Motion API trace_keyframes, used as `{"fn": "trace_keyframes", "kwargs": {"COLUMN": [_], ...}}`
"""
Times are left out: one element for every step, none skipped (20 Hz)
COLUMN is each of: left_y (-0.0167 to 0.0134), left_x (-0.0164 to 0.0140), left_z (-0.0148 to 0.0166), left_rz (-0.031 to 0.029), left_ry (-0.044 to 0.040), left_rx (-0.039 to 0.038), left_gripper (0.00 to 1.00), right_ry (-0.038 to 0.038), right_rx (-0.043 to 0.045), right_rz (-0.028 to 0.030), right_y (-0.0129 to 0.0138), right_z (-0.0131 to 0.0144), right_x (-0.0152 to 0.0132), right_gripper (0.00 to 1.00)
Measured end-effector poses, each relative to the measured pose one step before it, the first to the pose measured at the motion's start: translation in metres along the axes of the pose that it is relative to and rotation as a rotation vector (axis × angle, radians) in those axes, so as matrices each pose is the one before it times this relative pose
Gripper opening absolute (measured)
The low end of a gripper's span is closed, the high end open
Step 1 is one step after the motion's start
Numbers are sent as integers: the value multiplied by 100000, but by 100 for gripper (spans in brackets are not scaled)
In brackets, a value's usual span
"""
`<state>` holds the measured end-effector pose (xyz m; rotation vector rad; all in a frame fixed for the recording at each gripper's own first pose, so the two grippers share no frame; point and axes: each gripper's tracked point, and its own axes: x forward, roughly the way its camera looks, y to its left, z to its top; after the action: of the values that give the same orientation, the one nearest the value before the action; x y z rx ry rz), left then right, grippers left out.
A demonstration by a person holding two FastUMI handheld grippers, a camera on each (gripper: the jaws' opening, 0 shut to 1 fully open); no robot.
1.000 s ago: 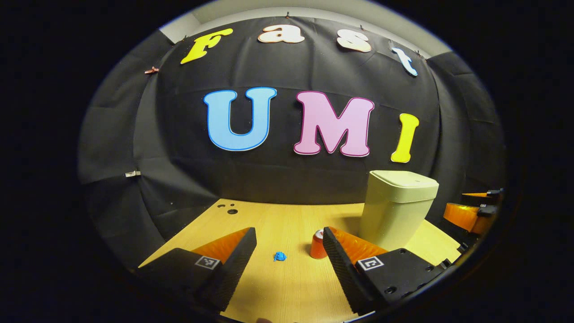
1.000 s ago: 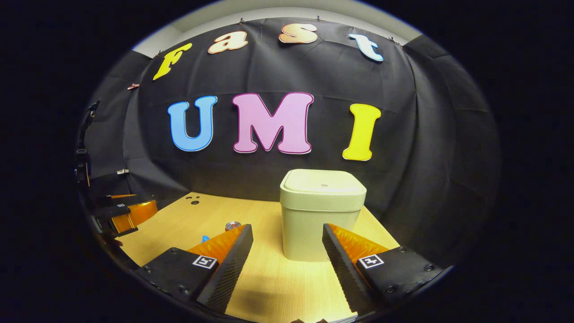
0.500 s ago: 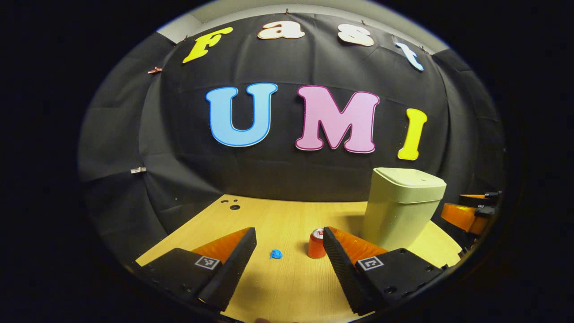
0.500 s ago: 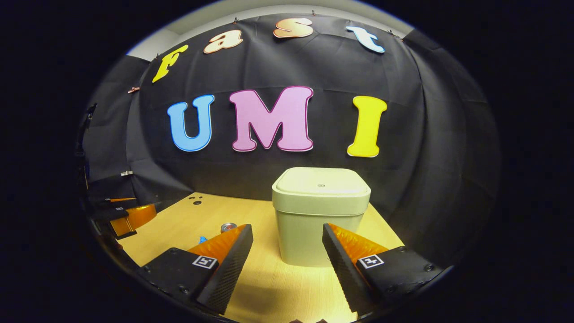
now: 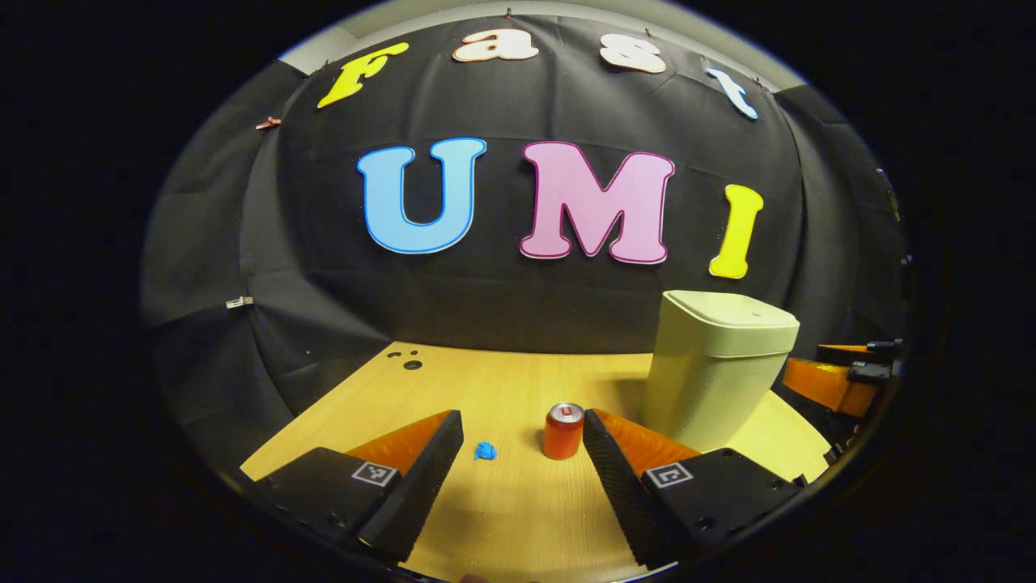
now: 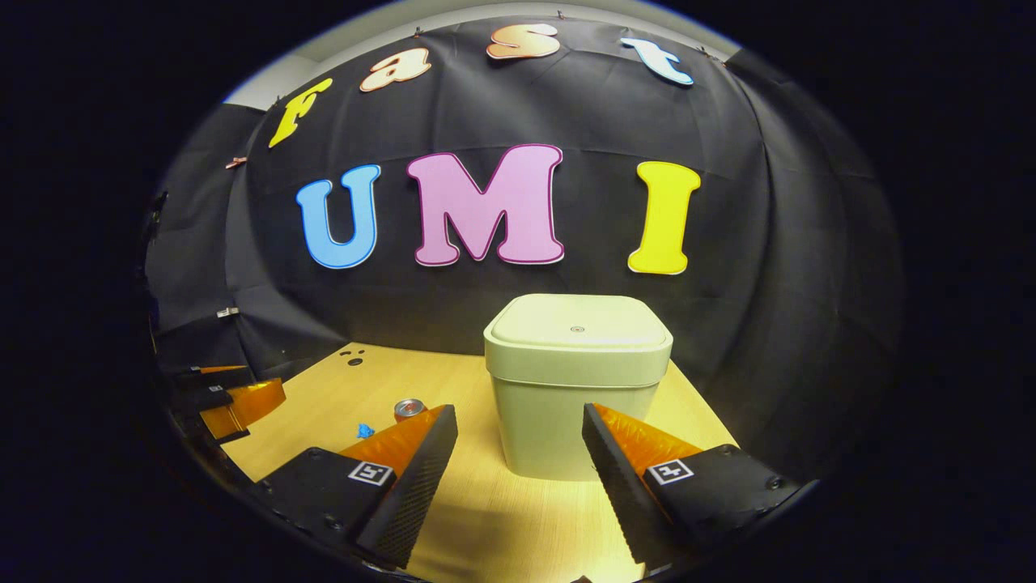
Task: Press the lid of the desktop garbage bin to open it, pick up the crumpled paper on the desktop and throw it into the bin, then pick up the pop can on the desktop and drop it into the bin, and finally close the garbage bin lid.
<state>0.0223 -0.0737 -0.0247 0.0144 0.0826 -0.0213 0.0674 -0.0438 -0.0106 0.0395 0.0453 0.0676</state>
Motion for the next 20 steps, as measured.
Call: {"fn": "trace_keyframes", "kwargs": {"left_y": [-30,-15,23,143,233,270,297,375,292,216,149,210,150,119,121,56,72,85,137,34], "left_x": [123,97,109,138,149,91,72,91,54,59,94,38,33,66,87,30,-47,48,112,15], "left_z": [111,70,-209,-31,-71,9,-119,-72,-107,-77,2,59,-89,-36,-139,-8,-150,60,33,61], "left_rz": [-1098,-1234,-945,-846,-768,-292,3,241,145,-156,-26,117,15,-203,-238,-133,-170,-162,-25,128], "left_ry": [-380,37,328,237,5,125,262,224,268,326,209,-67,-26,30,96,100,25,-221,-178,-54], "left_rx": [-249,-107,33,-126,-204,-135,-257,-488,-714,-735,-387,40,206,235,246,283,195,22,0,-109], "left_gripper": [96,95,95,96,95,95,96,95,95,95,95,95,95,95,96,95,95,96,95,96], "right_ry": [-240,-528,-458,-313,-502,-664,-943,-537,96,191,163,169,689,1159,-368,241,261,700,486,1053], "right_rx": [162,-160,-283,-439,-399,-195,-623,-1074,-880,-632,-185,325,313,-505,263,-85,18,303,527,577], "right_rz": [-740,-1009,-726,-703,-698,-401,-613,-382,-102,-237,143,1195,1901,-1084,143,-932,113,1716,2070,855], "right_y": [152,76,170,48,156,92,-11,166,161,-6,24,342,486,-337,85,-145,96,458,273,166], "right_z": [166,270,270,259,301,273,286,339,288,-74,64,40,-103,-340,150,79,-65,72,22,-272], "right_x": [131,142,116,85,51,-107,90,125,35,80,95,40,91,557,222,50,-359,-251,559,-493], "right_gripper": [98,97,93,90,80,76,67,60,50,45,37,29,29,28,16,10,6,6,6,6]}}
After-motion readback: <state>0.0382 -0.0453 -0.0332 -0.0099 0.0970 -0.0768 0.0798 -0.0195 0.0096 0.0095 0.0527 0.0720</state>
